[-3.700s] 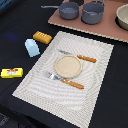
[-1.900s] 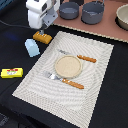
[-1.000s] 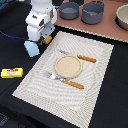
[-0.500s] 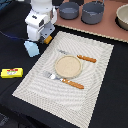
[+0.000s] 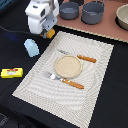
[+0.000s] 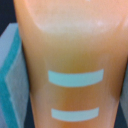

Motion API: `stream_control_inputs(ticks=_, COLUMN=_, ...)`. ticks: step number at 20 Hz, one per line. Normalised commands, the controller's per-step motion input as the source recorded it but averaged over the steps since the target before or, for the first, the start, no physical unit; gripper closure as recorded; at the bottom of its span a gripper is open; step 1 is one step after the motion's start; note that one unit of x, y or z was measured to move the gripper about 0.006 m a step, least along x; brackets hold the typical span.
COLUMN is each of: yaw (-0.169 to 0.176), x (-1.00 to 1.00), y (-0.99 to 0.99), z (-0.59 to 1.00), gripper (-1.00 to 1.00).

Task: Place the bread, butter, and milk from the table onto the serving area.

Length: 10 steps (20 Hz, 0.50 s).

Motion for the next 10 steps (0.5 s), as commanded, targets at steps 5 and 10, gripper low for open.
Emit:
stream_control_inputs(ticks=5, yaw=0.000, x=1.00, y=-0.15, z=1.00, gripper=1.00)
stream_control_inputs(ticks=10, yaw=0.000, x=1.00, y=-0.20, z=0.99, gripper=1.00)
